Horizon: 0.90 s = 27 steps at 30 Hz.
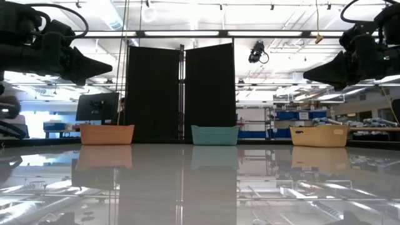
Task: Sort batteries
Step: Return to Home Position
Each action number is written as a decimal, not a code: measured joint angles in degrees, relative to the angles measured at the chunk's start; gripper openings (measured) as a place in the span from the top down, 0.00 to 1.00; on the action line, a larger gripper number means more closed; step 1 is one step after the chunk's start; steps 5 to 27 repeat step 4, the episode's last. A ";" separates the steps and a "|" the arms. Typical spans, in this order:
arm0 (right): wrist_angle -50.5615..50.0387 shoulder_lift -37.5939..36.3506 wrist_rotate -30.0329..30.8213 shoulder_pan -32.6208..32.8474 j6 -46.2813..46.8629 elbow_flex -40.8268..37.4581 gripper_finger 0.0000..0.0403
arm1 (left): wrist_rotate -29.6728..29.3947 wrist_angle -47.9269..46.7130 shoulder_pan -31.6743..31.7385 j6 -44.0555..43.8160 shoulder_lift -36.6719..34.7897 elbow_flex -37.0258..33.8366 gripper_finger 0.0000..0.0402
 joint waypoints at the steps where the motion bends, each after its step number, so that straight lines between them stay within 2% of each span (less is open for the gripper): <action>1: 0.00 0.00 0.00 0.00 0.00 0.00 0.90 | 0.00 0.01 0.01 0.00 0.00 0.00 0.97; 27: 0.00 0.00 0.00 0.00 0.01 0.00 0.89 | 0.01 0.01 0.00 0.00 0.00 0.00 0.97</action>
